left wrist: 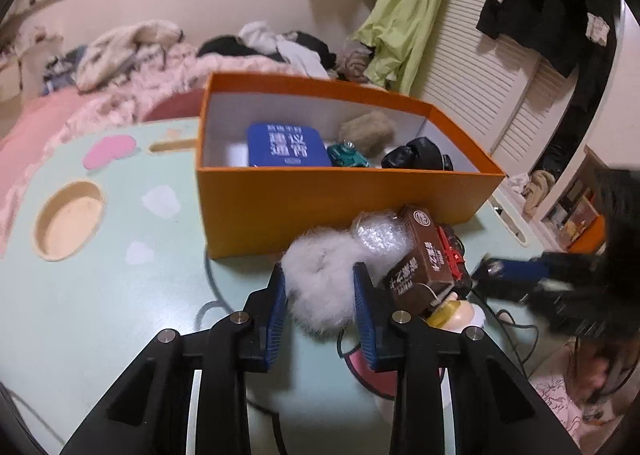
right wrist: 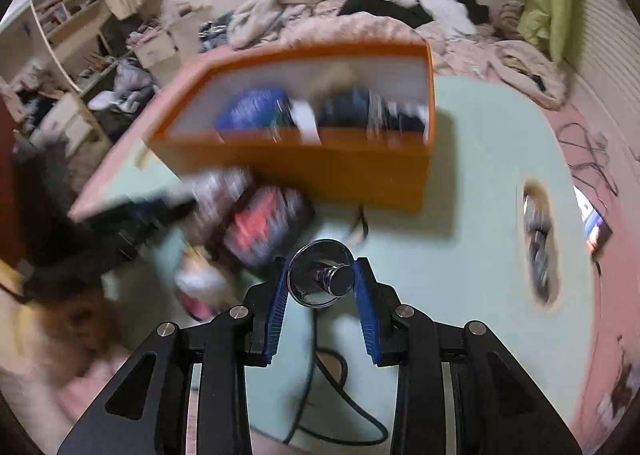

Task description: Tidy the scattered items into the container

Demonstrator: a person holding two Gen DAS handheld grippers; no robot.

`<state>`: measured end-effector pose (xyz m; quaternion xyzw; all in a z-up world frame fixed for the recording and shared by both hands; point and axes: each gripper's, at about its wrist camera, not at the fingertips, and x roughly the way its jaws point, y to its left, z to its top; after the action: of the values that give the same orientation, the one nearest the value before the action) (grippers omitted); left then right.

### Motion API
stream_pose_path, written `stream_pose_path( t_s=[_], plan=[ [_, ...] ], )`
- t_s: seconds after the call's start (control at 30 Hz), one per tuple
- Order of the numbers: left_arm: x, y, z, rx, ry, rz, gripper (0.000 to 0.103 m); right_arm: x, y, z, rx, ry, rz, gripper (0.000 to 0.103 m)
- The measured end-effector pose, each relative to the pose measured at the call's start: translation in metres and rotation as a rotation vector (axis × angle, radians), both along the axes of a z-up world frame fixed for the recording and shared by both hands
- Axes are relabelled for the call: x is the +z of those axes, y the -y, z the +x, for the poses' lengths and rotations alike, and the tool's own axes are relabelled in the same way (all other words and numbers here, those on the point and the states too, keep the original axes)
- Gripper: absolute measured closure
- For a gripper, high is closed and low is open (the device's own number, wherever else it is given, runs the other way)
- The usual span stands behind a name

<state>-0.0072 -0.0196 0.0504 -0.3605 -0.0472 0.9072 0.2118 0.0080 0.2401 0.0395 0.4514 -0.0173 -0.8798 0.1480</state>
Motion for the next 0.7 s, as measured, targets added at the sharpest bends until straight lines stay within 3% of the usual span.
stream_pose_path(
  t_s=[0.13, 0.23, 0.27, 0.3, 0.37, 0.4, 0.43, 0.47, 0.57, 0.63, 0.7],
  plan=[
    [0.009, -0.001, 0.026, 0.024, -0.041, -0.040, 0.073, -0.005, 0.016, 0.001, -0.001, -0.154, 0.091, 0.069],
    [-0.002, -0.004, 0.030, 0.060, -0.018, -0.094, 0.071, -0.007, 0.019, 0.002, -0.003, -0.168, 0.111, 0.067],
    [-0.004, -0.005, 0.031, 0.070, -0.012, -0.104, 0.065, -0.007, 0.018, 0.002, -0.010, -0.165, 0.109, 0.067],
    [-0.006, -0.005, 0.033, 0.072, -0.006, -0.105, 0.051, -0.006, 0.016, 0.007, -0.020, -0.171, 0.101, 0.066],
    [-0.004, -0.006, 0.039, 0.081, -0.022, -0.104, 0.038, -0.006, 0.013, 0.026, -0.046, -0.219, 0.089, 0.052],
    [-0.001, -0.006, 0.042, 0.076, -0.046, -0.105, 0.034, -0.005, 0.013, 0.036, -0.061, -0.253, 0.100, 0.033],
    [0.001, -0.008, 0.044, 0.068, -0.064, -0.112, 0.030, -0.008, 0.017, 0.043, -0.068, -0.279, 0.114, 0.020],
    [0.001, -0.010, 0.044, 0.064, -0.069, -0.122, 0.024, -0.013, 0.022, 0.051, -0.076, -0.299, 0.139, 0.019],
    [-0.015, -0.018, 0.032, 0.059, -0.004, -0.177, 0.023, -0.026, 0.039, 0.044, -0.074, -0.255, 0.248, 0.019],
    [-0.016, -0.027, 0.033, 0.068, -0.026, -0.250, 0.014, -0.025, 0.039, 0.038, -0.074, -0.238, 0.228, 0.018],
    [-0.015, -0.030, 0.034, 0.044, -0.015, -0.255, 0.005, -0.025, 0.030, 0.033, -0.078, -0.212, 0.180, 0.017]
  ],
)
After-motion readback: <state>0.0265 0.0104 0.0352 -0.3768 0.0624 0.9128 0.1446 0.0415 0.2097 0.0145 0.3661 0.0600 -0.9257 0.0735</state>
